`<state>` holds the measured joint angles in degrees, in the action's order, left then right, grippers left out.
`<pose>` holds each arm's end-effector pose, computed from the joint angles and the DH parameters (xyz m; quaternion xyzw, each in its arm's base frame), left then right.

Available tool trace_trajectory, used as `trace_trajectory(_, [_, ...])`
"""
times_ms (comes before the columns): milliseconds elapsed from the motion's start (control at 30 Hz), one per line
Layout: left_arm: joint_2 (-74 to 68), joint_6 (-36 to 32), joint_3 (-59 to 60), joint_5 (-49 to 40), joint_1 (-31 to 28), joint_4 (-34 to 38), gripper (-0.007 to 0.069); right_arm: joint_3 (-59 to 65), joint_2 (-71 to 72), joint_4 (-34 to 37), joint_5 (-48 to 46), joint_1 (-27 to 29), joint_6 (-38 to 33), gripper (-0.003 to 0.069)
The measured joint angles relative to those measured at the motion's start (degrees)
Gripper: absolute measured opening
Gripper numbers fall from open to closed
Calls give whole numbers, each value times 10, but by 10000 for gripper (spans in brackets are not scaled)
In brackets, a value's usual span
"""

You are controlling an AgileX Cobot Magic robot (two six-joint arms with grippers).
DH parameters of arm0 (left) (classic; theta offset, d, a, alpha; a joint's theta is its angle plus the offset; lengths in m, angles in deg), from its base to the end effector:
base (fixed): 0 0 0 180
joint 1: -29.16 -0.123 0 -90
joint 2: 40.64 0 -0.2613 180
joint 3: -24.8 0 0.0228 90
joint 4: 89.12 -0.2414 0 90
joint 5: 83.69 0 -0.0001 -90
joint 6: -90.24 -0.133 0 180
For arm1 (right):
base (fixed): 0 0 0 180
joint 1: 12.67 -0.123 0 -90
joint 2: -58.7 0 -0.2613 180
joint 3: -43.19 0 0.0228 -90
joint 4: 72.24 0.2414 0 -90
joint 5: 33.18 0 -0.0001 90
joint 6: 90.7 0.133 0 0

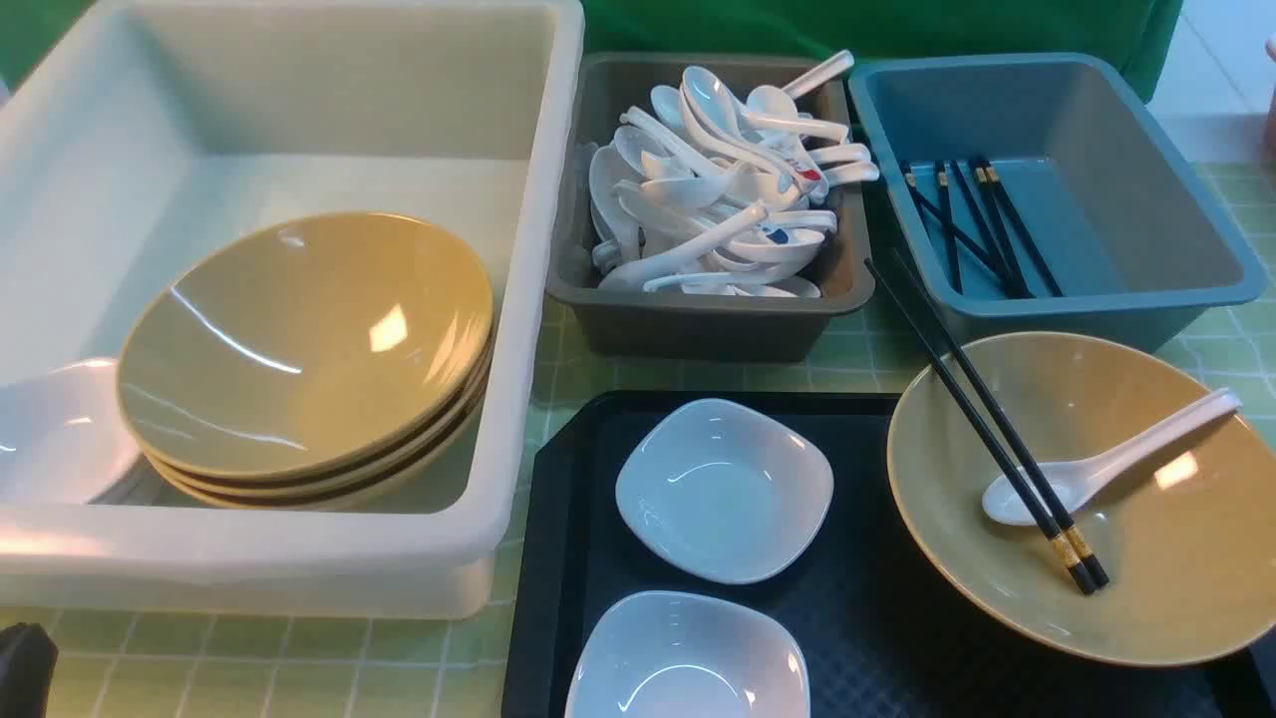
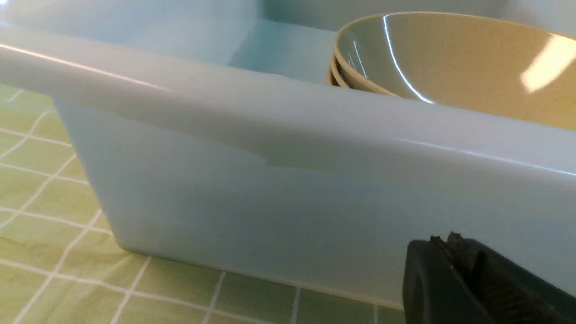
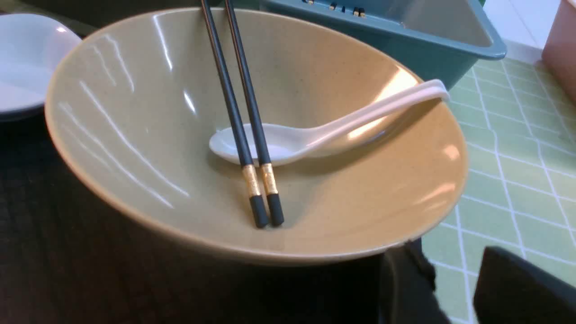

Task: On green table put chopsticks spoon bowls plates into blue grey white boxes.
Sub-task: 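Move the grippers toward the tableware on the black tray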

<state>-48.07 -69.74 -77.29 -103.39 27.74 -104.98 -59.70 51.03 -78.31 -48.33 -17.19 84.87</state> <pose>0.1076 0.0149 0.1662 -0.0727 0.7862 0.0170 0.6135 0.1103 0.0050 0.1797 -0.0898 0.7599 -0.0430 0.6424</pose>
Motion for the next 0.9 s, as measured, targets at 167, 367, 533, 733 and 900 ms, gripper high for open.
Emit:
trace_trajectory(167, [0,0,0,0,0,0,-2,0,0,0,0,0,0,236])
trace_trajectory(367, [0,0,0,0,0,0,-2,0,0,0,0,0,0,236])
trace_trajectory(533, [0,0,0,0,0,0,-2,0,0,-1,0,0,0,236])
trace_trajectory(733, [0,0,0,0,0,0,-2,0,0,-1,0,0,0,236])
trace_trajectory(900, [0,2,0,0,0,0,-2,0,0,-1,5,0,0,236])
